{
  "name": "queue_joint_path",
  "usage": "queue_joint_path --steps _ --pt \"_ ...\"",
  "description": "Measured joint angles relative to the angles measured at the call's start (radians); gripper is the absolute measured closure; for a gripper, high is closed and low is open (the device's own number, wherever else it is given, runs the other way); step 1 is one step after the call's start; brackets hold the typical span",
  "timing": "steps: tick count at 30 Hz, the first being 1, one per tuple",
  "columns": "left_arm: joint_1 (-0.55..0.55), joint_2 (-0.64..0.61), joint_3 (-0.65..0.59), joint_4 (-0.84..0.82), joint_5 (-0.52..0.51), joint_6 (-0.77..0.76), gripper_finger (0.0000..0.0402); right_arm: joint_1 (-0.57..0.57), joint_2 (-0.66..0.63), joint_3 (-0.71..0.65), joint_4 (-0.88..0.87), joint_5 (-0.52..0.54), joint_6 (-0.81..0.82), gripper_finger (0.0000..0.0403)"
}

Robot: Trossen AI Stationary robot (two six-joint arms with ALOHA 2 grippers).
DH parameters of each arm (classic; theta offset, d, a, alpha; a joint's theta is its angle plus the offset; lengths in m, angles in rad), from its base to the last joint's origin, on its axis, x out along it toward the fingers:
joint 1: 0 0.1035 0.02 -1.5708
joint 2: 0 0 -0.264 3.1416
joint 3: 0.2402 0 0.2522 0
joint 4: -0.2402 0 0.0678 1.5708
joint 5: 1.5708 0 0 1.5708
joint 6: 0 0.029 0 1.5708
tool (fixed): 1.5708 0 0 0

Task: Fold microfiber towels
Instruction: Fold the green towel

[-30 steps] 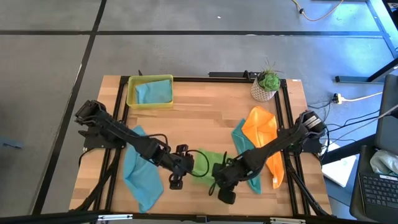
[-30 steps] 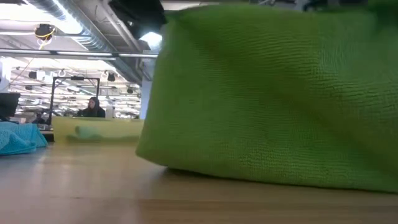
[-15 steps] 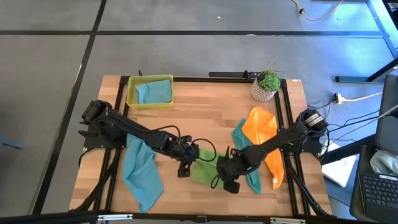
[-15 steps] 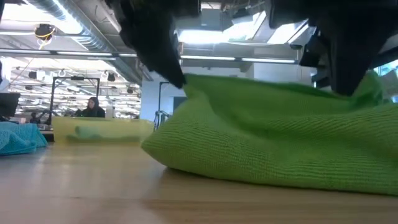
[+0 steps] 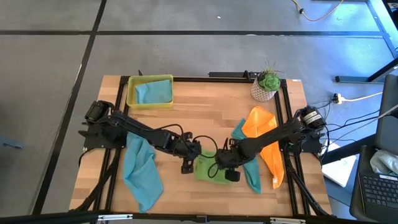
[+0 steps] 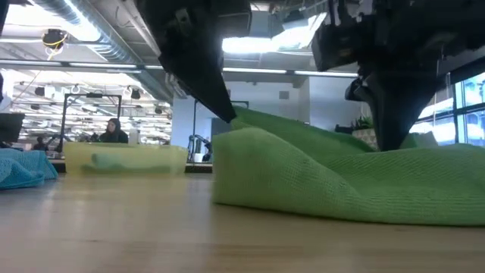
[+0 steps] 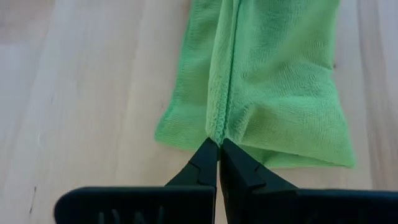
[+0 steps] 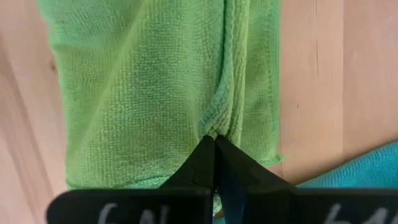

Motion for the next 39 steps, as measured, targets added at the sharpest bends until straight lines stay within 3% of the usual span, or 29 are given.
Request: queue_joint_path --steps 8,15,21,27,32,39 --pt "0.046 0.027 0.0 -0.013 0.029 0.0 0.0375 -0.04 0.0 -0.026 0.006 0.098 -0.02 0.0386" --pt "0.077 0.03 0.0 -0.056 0.061 -0.017 0.0322 -0.054 0.0 -0.026 0.045 0.104 -0.017 0.0332" --pt "0.1 0.028 0.0 -0.095 0.196 -0.062 0.0299 -0.054 -0.015 -0.025 -0.011 0.101 0.025 0.0272" --pt "0.057 0.005 0.0 -0.04 0.386 -0.108 0.0297 -0.042 -0.148 -0.025 -0.08 0.152 0.066 0.0228" --pt "0.004 0.018 0.002 0.153 0.424 -0.16 0.0295 -0.038 -0.269 -0.054 0.114 0.141 0.188 0.0217" --pt "0.027 0.082 0.0 0.163 0.389 -0.178 0.0294 0.013 -0.298 -0.241 0.511 0.043 0.431 0.0217"
